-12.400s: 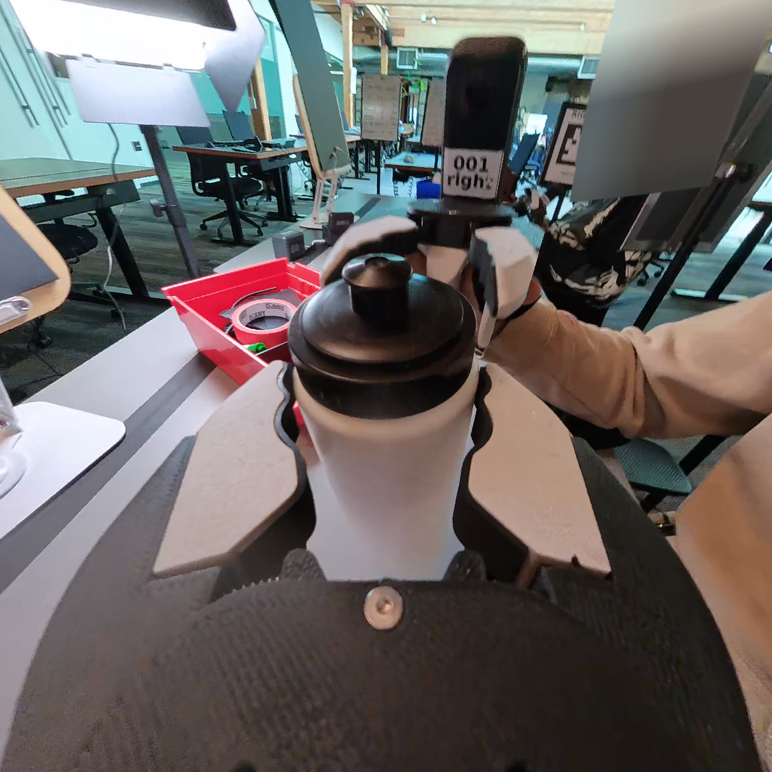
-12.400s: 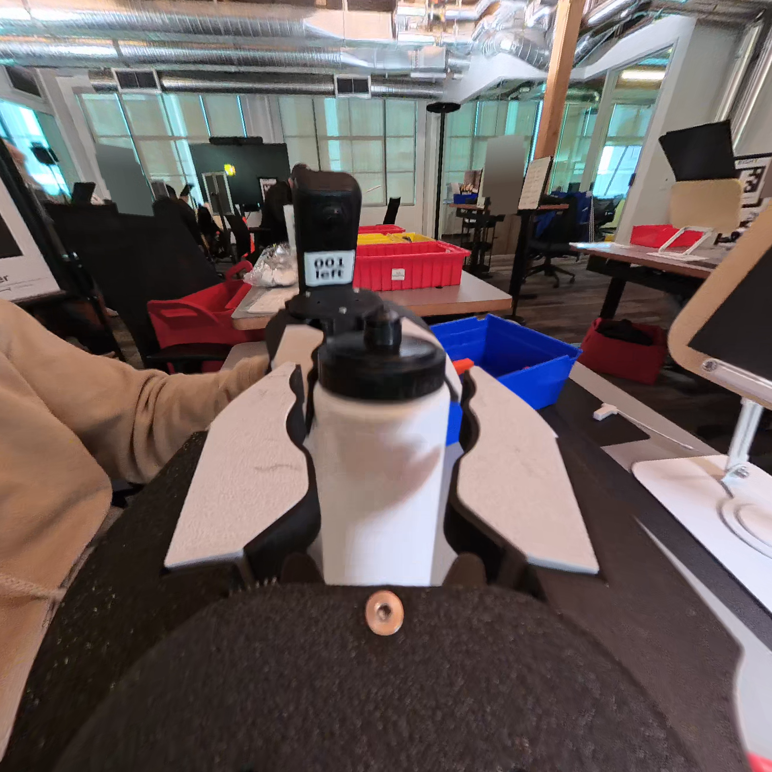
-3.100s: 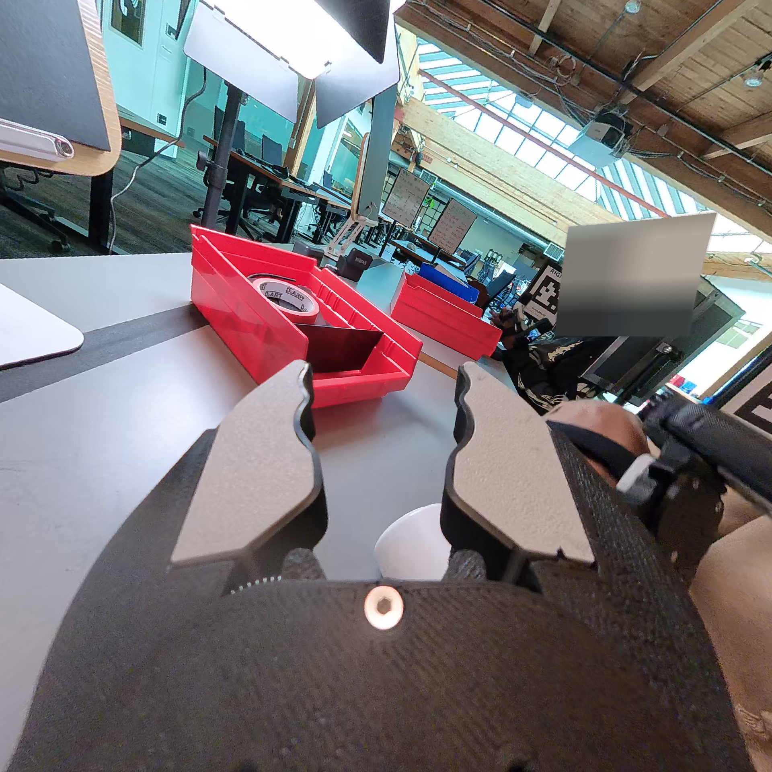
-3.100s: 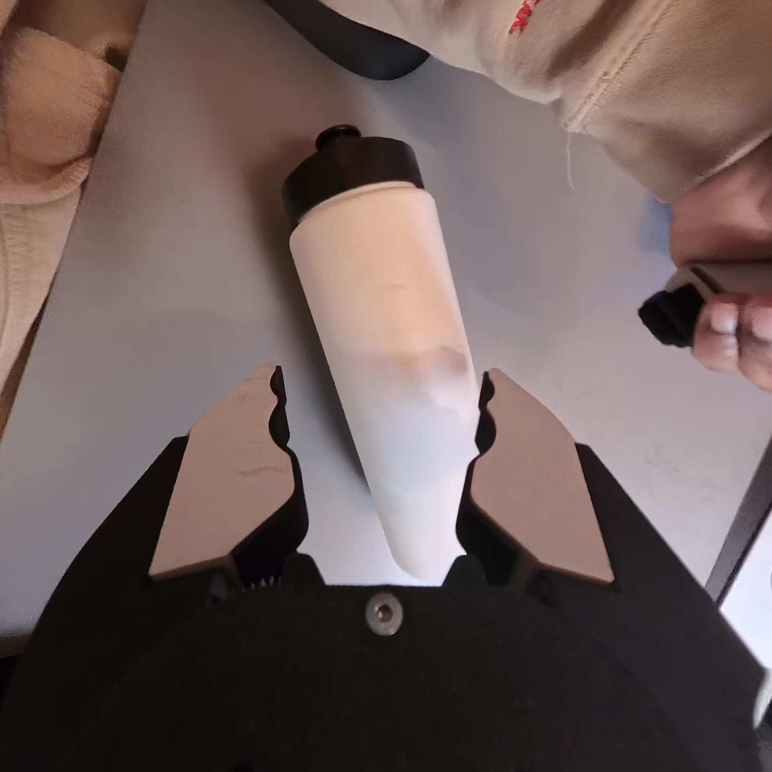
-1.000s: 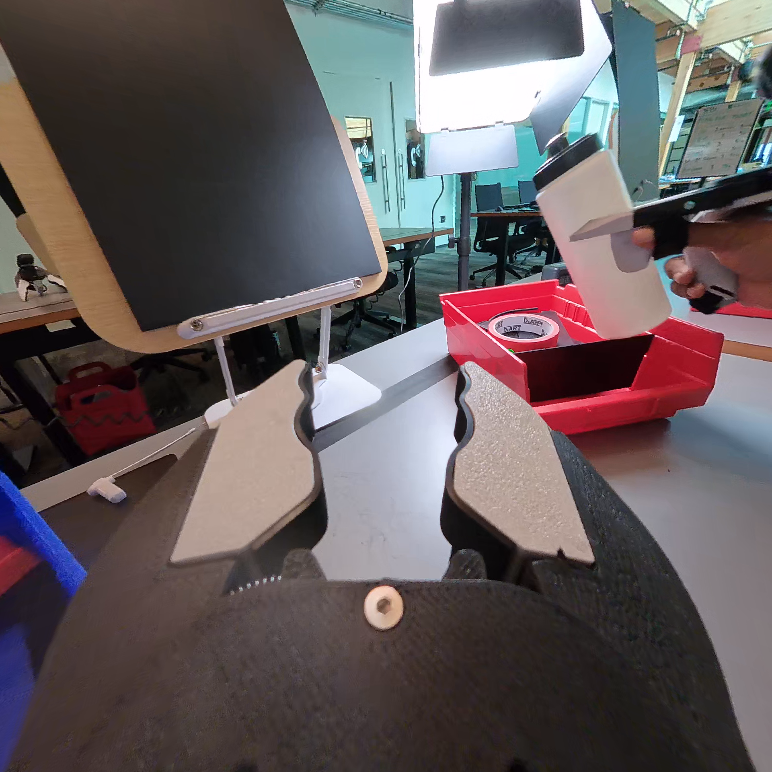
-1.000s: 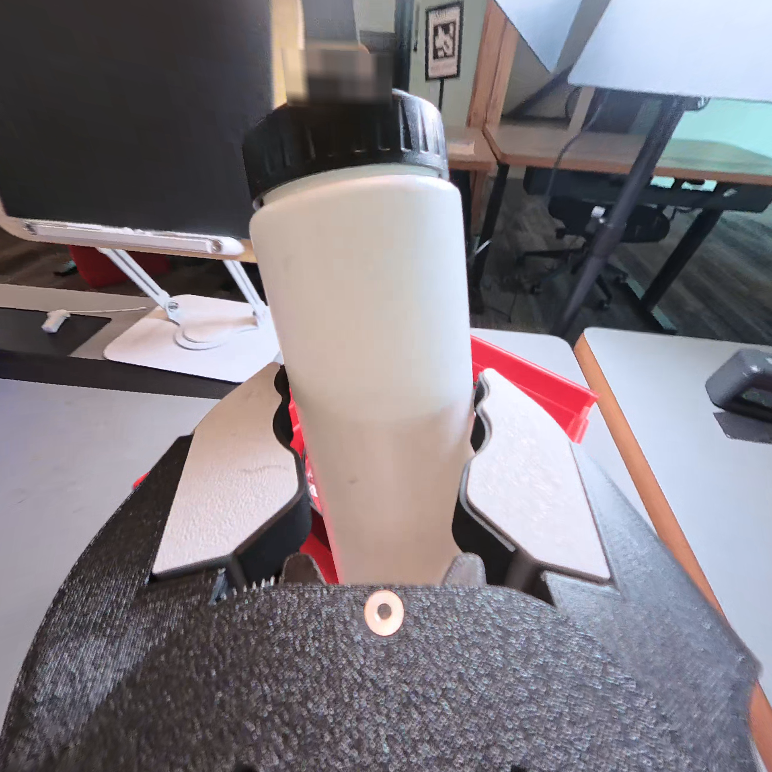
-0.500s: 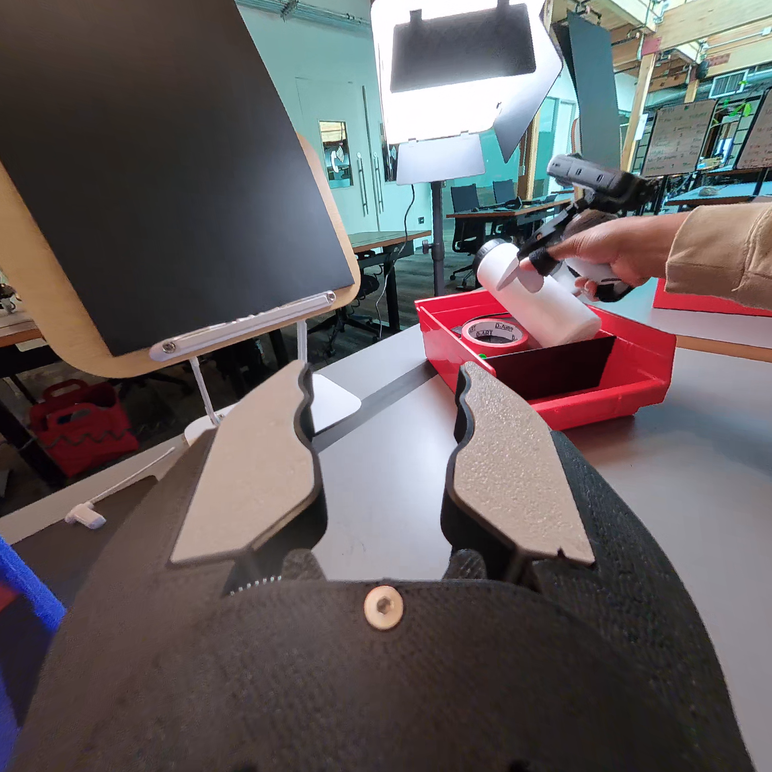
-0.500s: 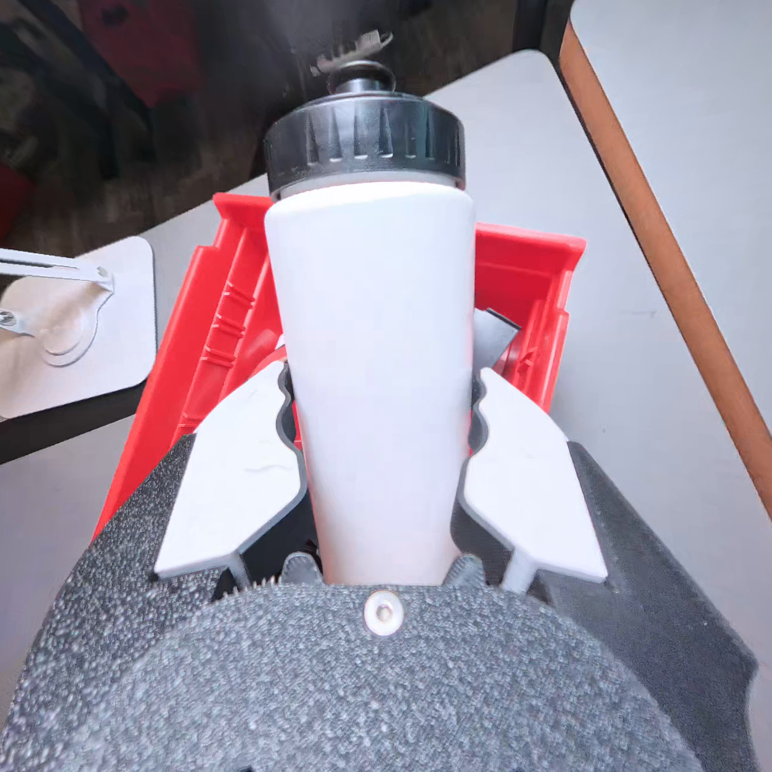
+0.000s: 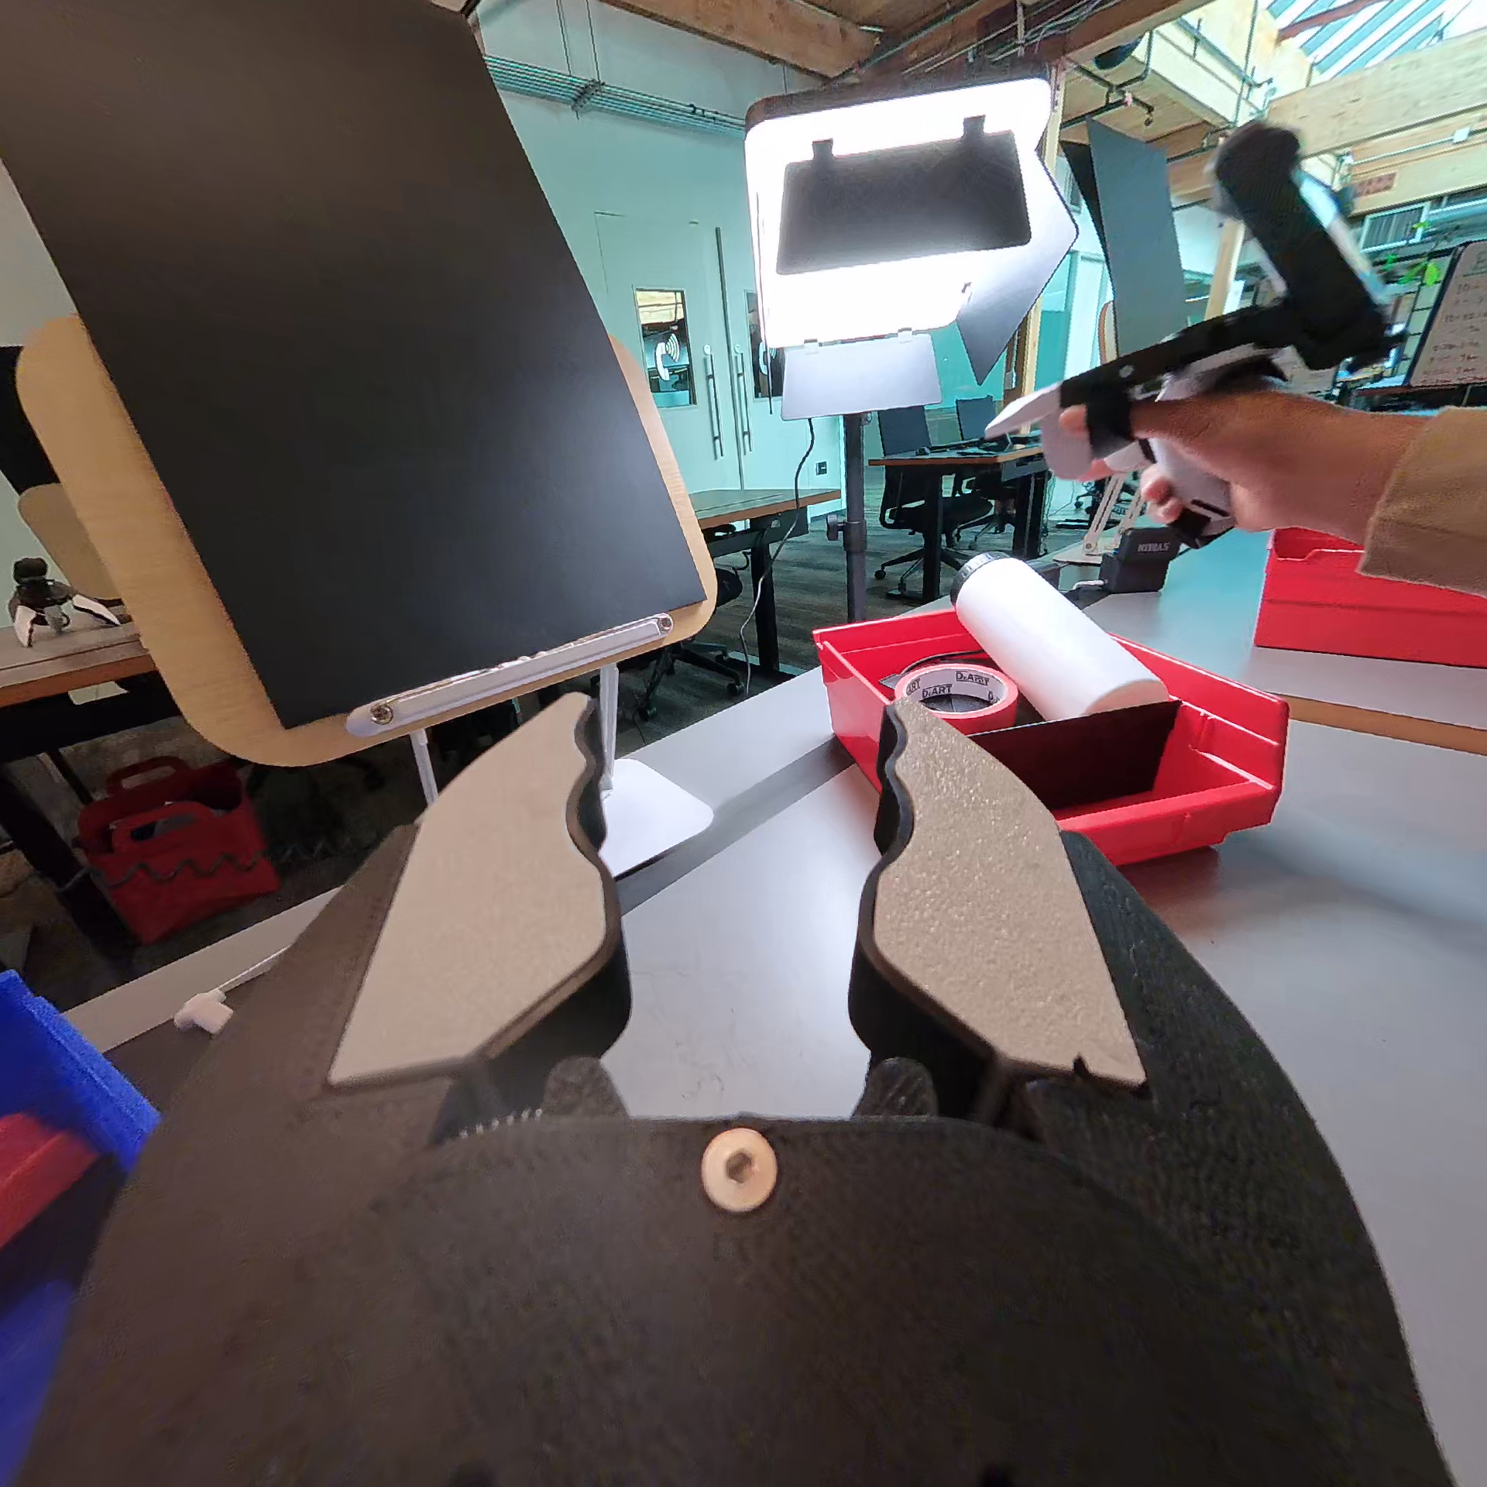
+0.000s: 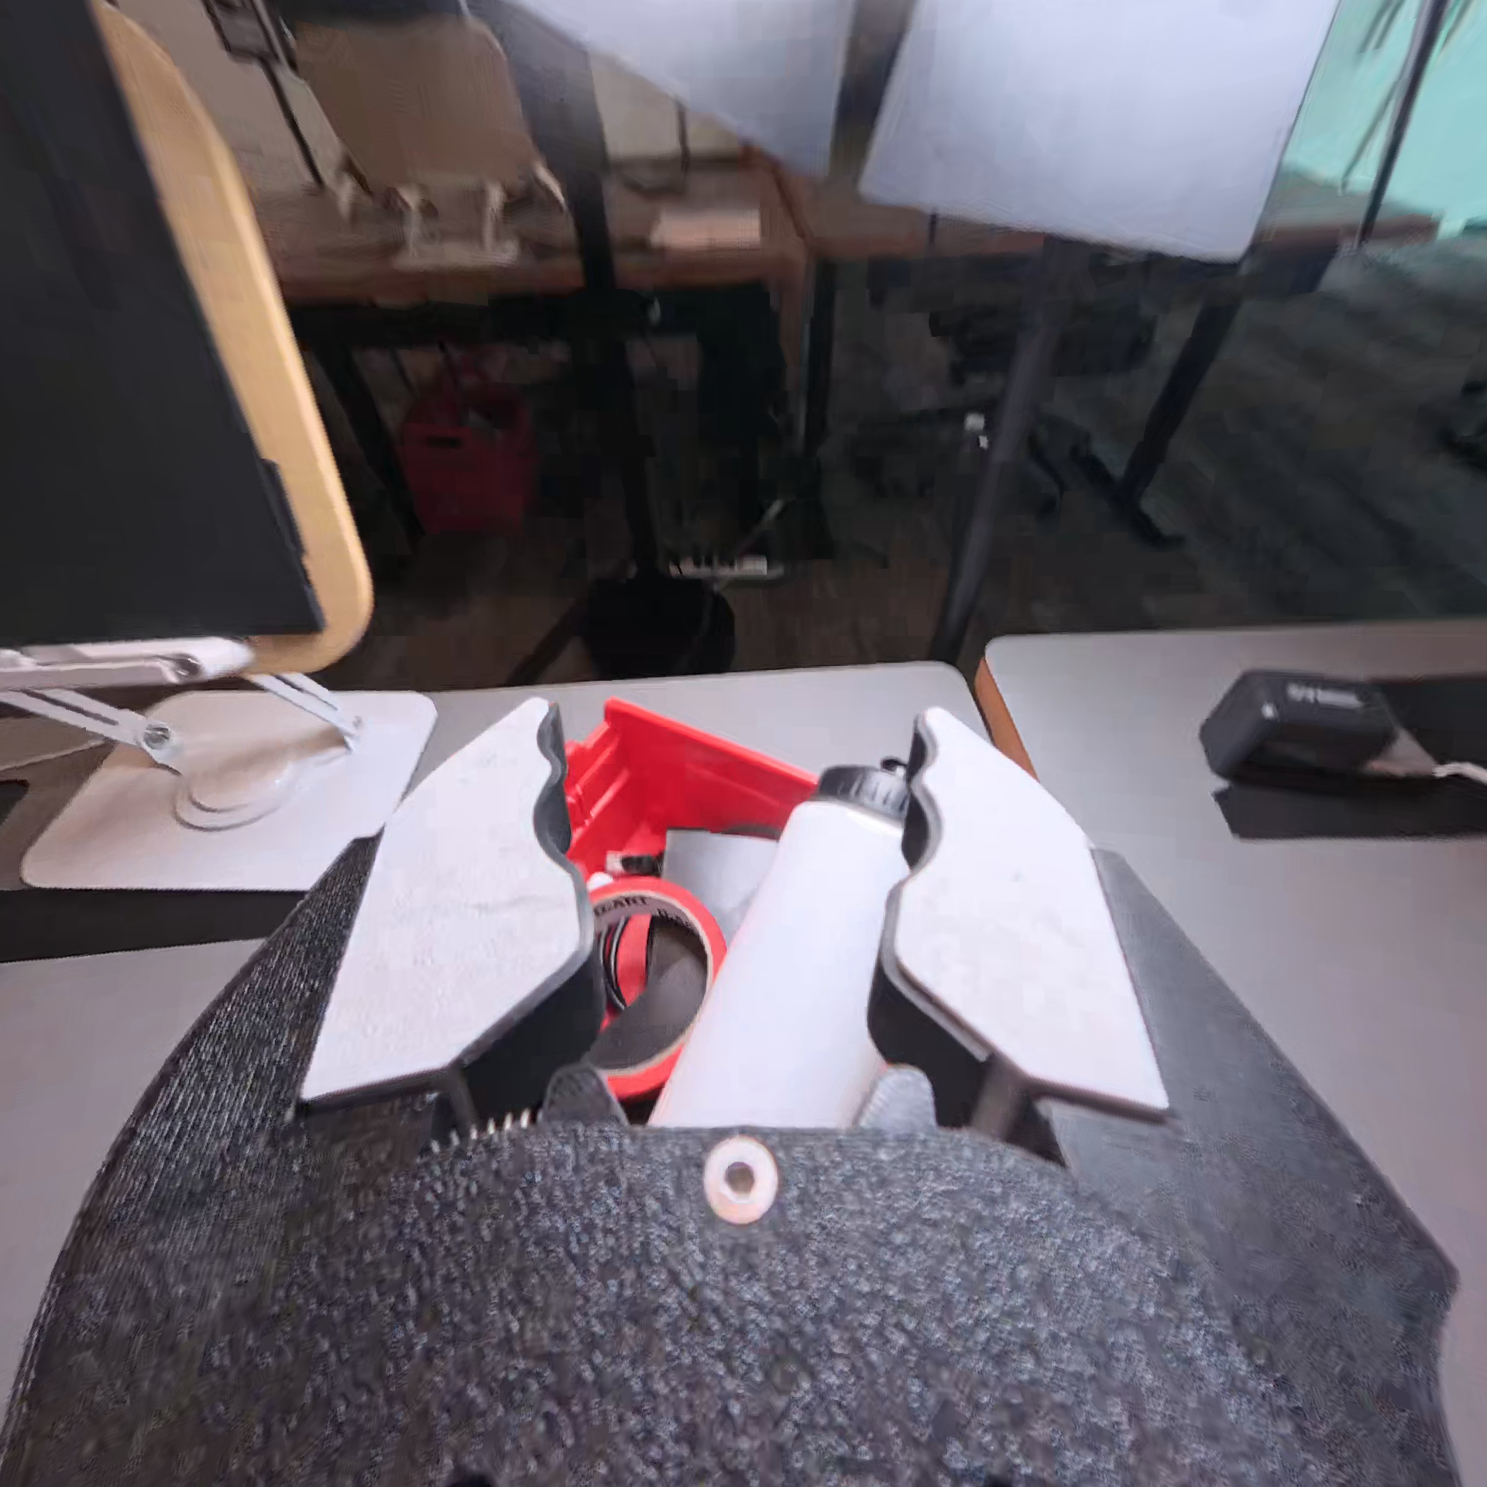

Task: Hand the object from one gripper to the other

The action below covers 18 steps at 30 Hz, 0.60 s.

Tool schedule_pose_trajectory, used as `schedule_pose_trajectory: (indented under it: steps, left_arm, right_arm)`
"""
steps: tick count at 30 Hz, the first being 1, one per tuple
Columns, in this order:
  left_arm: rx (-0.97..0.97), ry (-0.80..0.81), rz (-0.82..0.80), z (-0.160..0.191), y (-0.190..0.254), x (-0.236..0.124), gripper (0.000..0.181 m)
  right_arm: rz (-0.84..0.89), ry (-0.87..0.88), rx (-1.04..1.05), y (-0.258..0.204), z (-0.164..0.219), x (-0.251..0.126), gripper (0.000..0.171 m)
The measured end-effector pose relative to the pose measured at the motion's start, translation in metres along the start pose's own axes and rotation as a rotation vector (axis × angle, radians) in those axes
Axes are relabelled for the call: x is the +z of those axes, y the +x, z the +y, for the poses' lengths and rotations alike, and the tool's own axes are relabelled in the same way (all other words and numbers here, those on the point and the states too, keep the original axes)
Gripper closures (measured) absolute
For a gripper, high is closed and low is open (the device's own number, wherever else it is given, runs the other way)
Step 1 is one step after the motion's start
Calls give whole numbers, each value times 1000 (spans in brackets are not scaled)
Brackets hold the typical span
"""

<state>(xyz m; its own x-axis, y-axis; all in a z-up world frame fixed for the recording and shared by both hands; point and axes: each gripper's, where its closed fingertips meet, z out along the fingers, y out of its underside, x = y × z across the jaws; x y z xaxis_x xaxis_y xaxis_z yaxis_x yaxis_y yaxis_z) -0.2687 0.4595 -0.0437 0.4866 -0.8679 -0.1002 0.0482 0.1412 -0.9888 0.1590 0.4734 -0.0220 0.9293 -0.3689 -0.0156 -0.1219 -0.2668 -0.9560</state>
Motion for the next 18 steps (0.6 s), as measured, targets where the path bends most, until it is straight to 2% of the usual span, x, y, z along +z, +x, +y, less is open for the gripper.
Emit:
schedule_pose_trajectory:
  steps: [3,7,9,11,14,18]
  left_arm:
    - [-9,-1,-7,1,-3,-1,116]
    - [-21,-16,-16,8,-8,1,116]
    - [-22,-27,-23,12,-10,2,117]
    - [-32,-38,-28,17,-13,3,118]
    - [-24,-68,-57,22,-23,1,119]
    - [1,-196,-139,27,-66,-16,128]
  right_arm:
    - [-110,202,-59,-28,-25,-31,99]
    - [-302,322,-123,-80,-9,-76,126]
    - [-410,358,-134,-110,13,-97,152]
    - [-525,382,-128,-140,43,-116,169]
    - [-665,402,-125,-182,95,-132,171]
    - [-719,393,-233,-218,155,-131,171]
